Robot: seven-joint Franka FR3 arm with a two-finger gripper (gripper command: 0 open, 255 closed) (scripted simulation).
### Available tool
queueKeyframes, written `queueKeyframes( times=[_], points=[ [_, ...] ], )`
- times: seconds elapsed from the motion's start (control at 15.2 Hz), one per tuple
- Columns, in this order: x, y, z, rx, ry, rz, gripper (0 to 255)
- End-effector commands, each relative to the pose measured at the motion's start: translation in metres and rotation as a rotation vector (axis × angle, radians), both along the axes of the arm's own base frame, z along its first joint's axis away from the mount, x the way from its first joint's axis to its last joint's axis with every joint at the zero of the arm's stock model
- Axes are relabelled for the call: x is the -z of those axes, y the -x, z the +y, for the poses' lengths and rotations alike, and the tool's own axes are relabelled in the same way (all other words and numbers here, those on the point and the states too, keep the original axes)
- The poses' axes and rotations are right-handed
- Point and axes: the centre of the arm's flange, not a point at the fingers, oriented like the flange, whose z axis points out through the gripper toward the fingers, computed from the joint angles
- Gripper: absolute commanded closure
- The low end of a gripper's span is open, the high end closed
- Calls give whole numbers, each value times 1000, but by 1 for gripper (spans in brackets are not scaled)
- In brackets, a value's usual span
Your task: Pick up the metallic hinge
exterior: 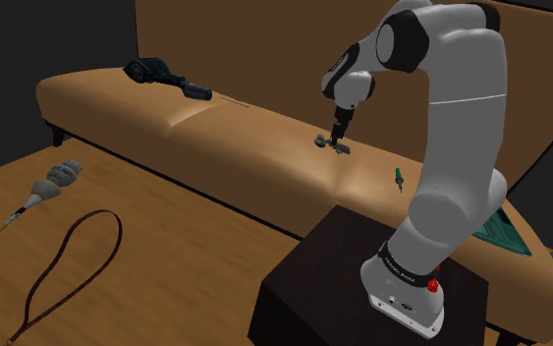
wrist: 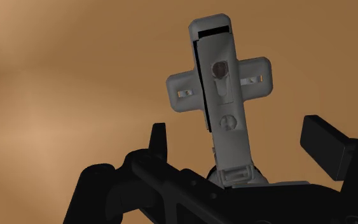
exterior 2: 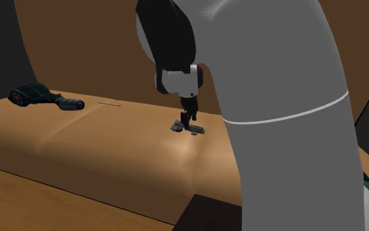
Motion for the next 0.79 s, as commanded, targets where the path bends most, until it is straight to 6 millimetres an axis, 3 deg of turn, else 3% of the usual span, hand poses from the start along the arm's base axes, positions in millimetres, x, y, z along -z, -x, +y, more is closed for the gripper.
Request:
queueKeyframes(
  times=[0.0, 0.13, 0.2, 0.73],
  points=[
    [12, 0, 0, 0, 0, 0, 0],
    [15, 0, 0, 0, 0, 0, 0],
    [16, 1, 1, 0, 0, 0, 255],
    [15, 1, 0, 0, 0, 0, 255]
  ],
)
